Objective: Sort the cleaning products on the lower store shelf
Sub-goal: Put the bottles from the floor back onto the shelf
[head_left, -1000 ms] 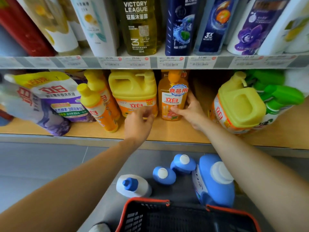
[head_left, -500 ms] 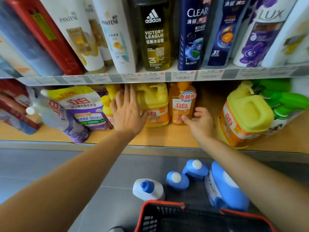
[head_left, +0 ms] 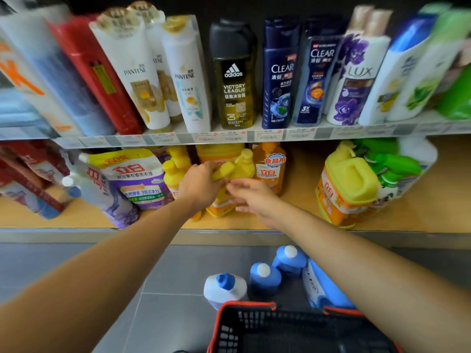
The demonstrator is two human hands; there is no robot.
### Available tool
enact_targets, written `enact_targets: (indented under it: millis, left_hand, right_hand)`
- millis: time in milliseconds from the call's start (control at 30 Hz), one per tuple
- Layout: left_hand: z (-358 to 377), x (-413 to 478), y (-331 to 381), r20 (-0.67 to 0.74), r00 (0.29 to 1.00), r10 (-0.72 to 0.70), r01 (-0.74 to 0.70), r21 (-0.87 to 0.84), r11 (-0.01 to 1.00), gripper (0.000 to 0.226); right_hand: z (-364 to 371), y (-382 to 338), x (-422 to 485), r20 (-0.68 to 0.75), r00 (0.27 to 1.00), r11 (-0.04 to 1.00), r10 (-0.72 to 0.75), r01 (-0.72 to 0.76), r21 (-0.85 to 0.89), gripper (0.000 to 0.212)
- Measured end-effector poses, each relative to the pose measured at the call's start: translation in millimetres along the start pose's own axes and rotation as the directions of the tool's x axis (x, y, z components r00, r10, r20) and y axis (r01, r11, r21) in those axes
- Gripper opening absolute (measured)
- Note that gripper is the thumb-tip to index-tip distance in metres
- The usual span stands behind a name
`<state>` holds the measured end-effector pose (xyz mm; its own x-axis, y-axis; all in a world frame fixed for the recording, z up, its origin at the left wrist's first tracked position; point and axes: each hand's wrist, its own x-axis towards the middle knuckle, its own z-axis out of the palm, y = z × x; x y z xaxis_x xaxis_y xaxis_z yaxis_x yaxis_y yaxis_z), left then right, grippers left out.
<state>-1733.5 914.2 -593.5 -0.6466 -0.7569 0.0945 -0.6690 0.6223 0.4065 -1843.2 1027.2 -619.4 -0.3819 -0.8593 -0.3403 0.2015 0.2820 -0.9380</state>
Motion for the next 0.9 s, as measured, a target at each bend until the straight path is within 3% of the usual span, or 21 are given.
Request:
enact_targets:
  millis: [100,200,300,367,467,567,633,700,833,900]
  left_hand:
    - [-4.5,-10.4,12.8,0.059,0.996,-0.071,0.084,-0.266,0.96,0.028]
    - [-15.8,-29.7,22.3,0.121,0.989,-0.082,0.134,-0.521,0.843,0.024]
    - [-34.6,-55.7,37.8,0.191,0.981,0.022,0.119,-0.693,0.711,0.021]
    - [-47.1,-74.4,43.5,0.267,0.953,0.145,0.104,-0.736,0.669,0.029]
    - [-63.5,-96.2,43.5,0.361,0.904,0.23,0.072,-0.658,0.75,0.041]
    - [-71.2,-106.3,46.1,0.268,0.946,0.182,0.064,-0.704,0.707,0.022]
    - [-67.0,-108.0,50.5,0.149,0.987,0.06,0.071,-0.738,0.671,0.016]
    - [-59.2,-110.1,56.6,0.13,0.992,0.009,0.091,-0.743,0.663,0.019]
    - [-36.7,-116.8,78.6,0.277,0.946,0.166,0.124,-0.785,0.607,0.047]
    - [-24.7,-119.3,92.4,0.284,0.921,0.268,0.079,-0.807,0.585,0.041]
  right_hand:
    - [5.1,-17.7,-12.9,0.019,0.996,0.981,0.092,-0.094,0.169,0.034]
    - [0.8,-31.3,-30.8,0.052,0.994,0.955,0.097,-0.108,0.276,0.02]
    - [-9.8,-42.5,-58.3,0.093,0.992,0.95,0.079,-0.104,0.296,0.014]
    - [-21.9,-48.0,-80.9,0.119,0.991,0.957,0.06,-0.091,0.275,0.023]
    - [-40.3,-53.6,-115.0,0.122,0.992,0.982,0.034,-0.055,0.18,0.045]
    - [-50.7,-56.4,-145.4,0.108,0.994,1.0,-0.005,0.005,-0.004,0.026]
    - [-56.7,-57.9,-162.3,0.087,0.996,0.994,-0.026,0.035,-0.103,0.018]
    - [-64.5,-56.2,-176.3,0.038,0.998,0.987,-0.041,0.046,-0.157,0.017]
    - [-83.1,-50.7,-198.3,-0.02,0.996,0.944,-0.092,0.081,-0.319,0.015]
    - [-96.1,-49.4,-206.3,-0.011,0.991,0.909,-0.135,0.119,-0.398,0.015]
